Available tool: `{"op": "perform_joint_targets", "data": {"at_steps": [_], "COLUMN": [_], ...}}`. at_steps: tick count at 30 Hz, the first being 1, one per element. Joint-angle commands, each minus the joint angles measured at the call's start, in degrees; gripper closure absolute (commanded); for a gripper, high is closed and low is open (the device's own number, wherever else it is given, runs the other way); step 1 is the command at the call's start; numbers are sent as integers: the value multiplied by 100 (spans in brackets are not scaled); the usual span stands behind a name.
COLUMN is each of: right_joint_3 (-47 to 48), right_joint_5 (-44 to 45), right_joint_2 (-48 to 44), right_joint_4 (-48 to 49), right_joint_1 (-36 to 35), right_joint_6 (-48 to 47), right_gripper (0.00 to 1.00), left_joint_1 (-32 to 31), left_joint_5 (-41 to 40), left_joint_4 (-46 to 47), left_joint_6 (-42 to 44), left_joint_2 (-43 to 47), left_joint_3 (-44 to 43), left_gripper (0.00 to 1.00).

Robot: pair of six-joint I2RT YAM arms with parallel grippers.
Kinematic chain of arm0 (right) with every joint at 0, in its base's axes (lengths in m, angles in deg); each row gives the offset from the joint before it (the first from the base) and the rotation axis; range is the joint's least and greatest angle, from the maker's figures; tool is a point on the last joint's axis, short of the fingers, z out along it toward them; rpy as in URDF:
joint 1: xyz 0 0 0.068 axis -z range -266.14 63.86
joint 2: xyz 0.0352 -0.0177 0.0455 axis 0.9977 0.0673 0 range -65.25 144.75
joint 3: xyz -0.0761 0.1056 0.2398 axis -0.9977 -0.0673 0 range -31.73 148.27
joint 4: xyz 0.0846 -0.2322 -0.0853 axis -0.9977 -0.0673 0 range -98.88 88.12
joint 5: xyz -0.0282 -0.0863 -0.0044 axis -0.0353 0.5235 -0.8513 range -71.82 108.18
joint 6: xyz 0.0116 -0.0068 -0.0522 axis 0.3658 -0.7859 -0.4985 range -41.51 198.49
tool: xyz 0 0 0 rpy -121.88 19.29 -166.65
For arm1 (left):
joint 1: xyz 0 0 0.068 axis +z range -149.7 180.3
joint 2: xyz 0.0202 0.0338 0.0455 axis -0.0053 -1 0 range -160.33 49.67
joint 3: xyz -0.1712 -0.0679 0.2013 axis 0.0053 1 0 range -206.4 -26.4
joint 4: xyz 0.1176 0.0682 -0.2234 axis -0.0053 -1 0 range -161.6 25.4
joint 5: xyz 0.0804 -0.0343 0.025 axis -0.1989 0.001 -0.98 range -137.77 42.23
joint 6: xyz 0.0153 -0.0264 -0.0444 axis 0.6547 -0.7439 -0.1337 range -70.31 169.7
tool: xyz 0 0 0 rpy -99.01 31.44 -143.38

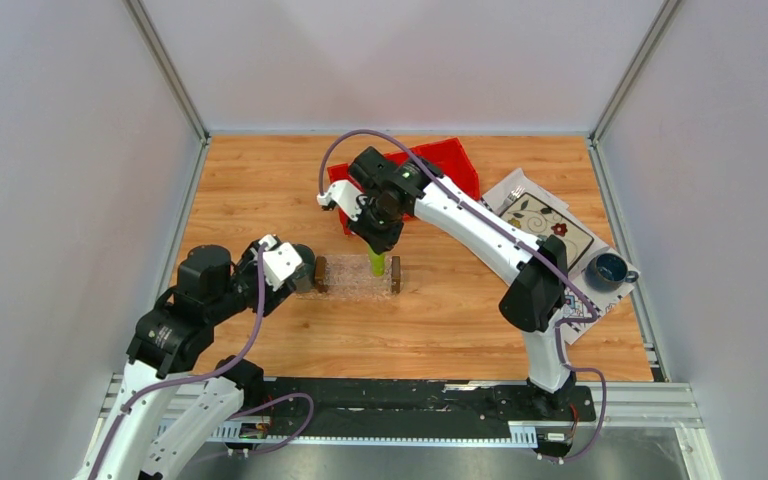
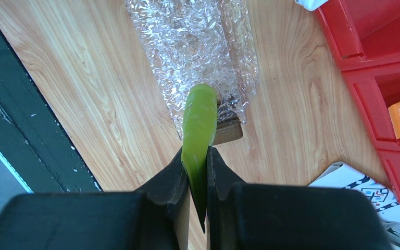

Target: Prepare toiletry sets of a toothbrush and toothpaste on the tray

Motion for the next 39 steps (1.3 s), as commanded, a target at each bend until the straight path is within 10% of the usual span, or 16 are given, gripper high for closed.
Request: {"op": "perform_joint_targets", "data": {"at_steps": [1, 39], "right_joint_3": [3, -156], "right_joint_5": [50, 121], "right_joint_2": [20, 152], "right_joint_4": [224, 373], "right_joint_1": [-49, -75], "right_joint_6": [-6, -33], "right_gripper": [100, 100], "left_joint_1": [31, 30], "left_joint_5": [-46, -19], "left_joint_4": [101, 163], "left_joint_6": [49, 40], "left_joint_2": [52, 87], "left_joint_3": [43, 202], "left_gripper": [36, 36]}}
